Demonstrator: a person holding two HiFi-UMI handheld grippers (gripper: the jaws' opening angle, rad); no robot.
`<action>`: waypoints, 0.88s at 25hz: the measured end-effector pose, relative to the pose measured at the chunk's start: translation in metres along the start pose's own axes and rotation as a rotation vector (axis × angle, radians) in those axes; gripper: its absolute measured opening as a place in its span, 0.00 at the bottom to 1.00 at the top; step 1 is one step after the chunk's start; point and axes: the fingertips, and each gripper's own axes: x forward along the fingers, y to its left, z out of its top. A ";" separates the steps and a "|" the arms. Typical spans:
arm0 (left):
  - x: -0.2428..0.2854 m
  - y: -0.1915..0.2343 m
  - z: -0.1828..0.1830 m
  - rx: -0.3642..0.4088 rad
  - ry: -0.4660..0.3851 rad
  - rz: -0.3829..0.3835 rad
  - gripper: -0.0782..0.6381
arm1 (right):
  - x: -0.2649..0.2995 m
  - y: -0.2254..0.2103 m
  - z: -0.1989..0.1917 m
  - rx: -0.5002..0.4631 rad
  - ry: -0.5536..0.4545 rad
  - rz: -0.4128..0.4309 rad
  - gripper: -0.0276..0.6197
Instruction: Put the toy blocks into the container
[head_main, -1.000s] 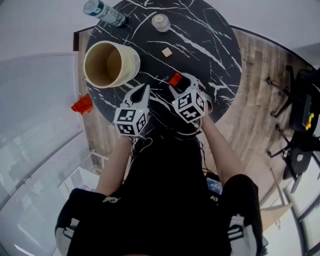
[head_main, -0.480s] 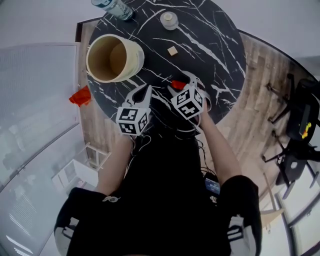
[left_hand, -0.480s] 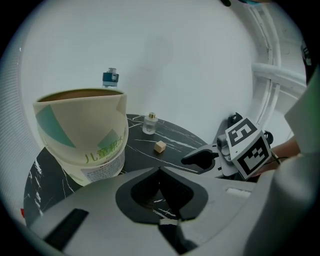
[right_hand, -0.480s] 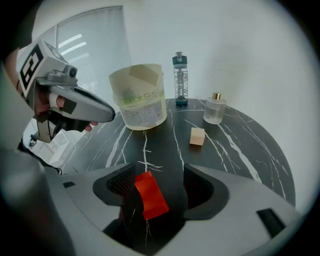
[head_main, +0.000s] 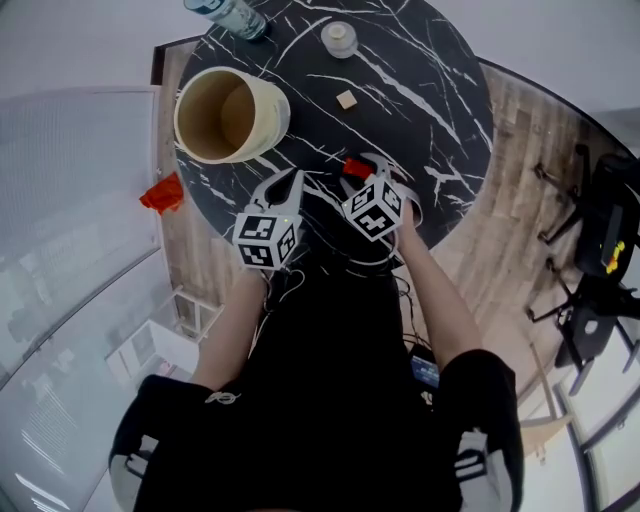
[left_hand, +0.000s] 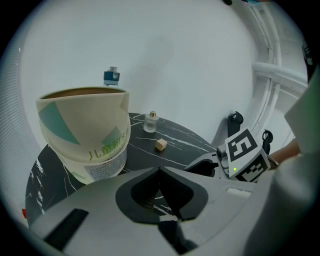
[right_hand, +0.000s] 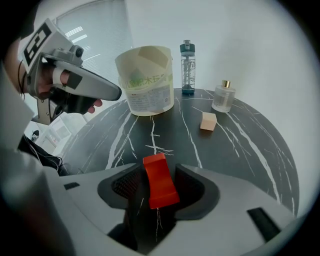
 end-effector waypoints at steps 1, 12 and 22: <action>-0.001 0.000 -0.001 0.001 0.001 0.000 0.11 | 0.000 -0.001 -0.001 0.000 0.002 -0.009 0.32; -0.019 0.011 -0.001 -0.005 -0.022 0.006 0.11 | -0.006 0.012 0.011 -0.001 -0.039 -0.017 0.23; -0.047 0.039 -0.002 -0.009 -0.059 0.030 0.11 | -0.010 0.040 0.062 -0.020 -0.138 -0.029 0.23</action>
